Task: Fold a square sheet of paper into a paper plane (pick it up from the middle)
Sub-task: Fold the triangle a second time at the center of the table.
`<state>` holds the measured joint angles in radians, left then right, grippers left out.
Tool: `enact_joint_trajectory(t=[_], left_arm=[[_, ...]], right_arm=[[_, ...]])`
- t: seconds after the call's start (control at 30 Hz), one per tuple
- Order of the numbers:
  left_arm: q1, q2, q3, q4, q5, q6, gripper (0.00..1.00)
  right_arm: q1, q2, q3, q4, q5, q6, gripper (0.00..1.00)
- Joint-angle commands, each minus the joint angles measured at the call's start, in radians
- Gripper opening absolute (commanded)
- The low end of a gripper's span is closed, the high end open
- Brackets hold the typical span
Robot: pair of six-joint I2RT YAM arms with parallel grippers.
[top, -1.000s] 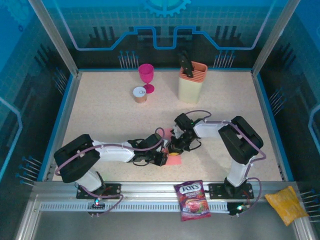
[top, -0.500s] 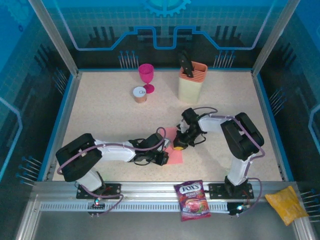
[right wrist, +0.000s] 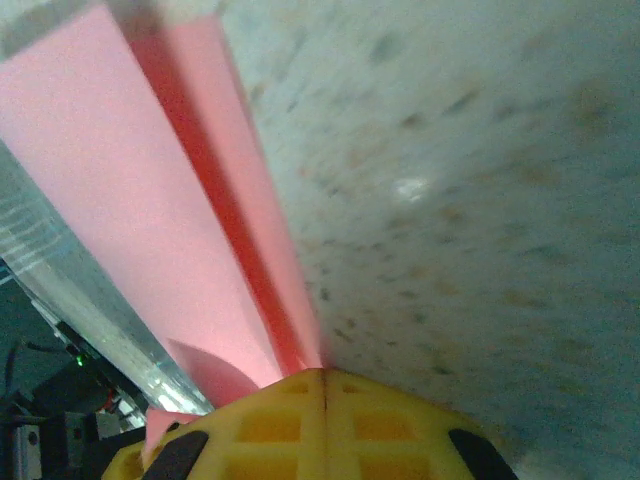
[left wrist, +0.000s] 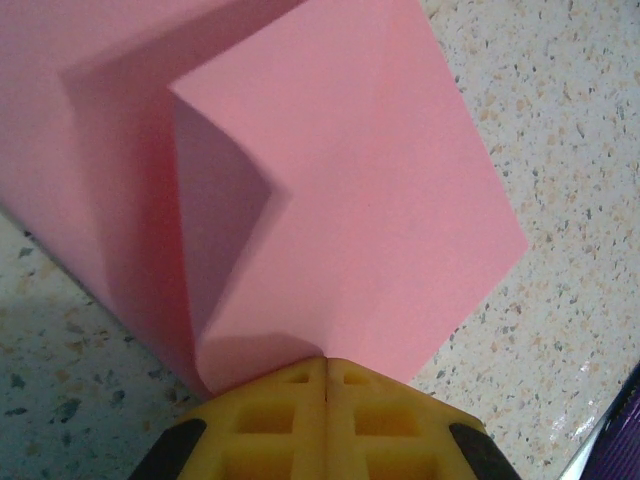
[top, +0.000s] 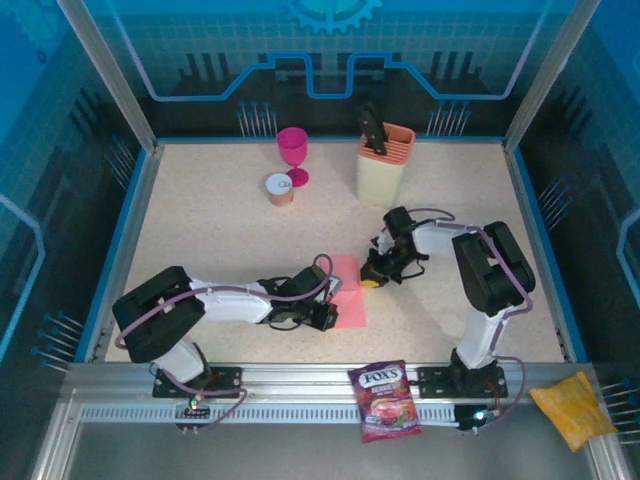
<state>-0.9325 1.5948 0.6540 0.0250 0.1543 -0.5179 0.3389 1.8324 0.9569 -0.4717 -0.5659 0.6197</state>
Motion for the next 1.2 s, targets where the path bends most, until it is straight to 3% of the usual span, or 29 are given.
enact_joint_trajectory(t=[0.0, 0.27, 0.57, 0.87, 1.17], left_arm=[[-0.009, 0.056, -0.025, -0.138, 0.006, 0.019, 0.00], [-0.009, 0.067, -0.005, -0.145, 0.006, 0.018, 0.00], [-0.009, 0.080, 0.003, -0.149, 0.013, 0.019, 0.00], [-0.011, 0.065, -0.002, -0.161, 0.025, 0.020, 0.00], [-0.041, -0.067, -0.136, -0.191, 0.028, -0.040, 0.00]], right_arm=[[-0.051, -0.031, -0.001, -0.015, 0.049, -0.015, 0.00], [0.047, -0.153, -0.061, -0.027, 0.031, -0.006, 0.00], [0.212, -0.071, -0.048, 0.049, 0.056, 0.073, 0.00], [0.183, 0.022, -0.097, 0.086, 0.097, 0.101, 0.00], [0.163, 0.028, -0.131, 0.092, 0.107, 0.103, 0.00]])
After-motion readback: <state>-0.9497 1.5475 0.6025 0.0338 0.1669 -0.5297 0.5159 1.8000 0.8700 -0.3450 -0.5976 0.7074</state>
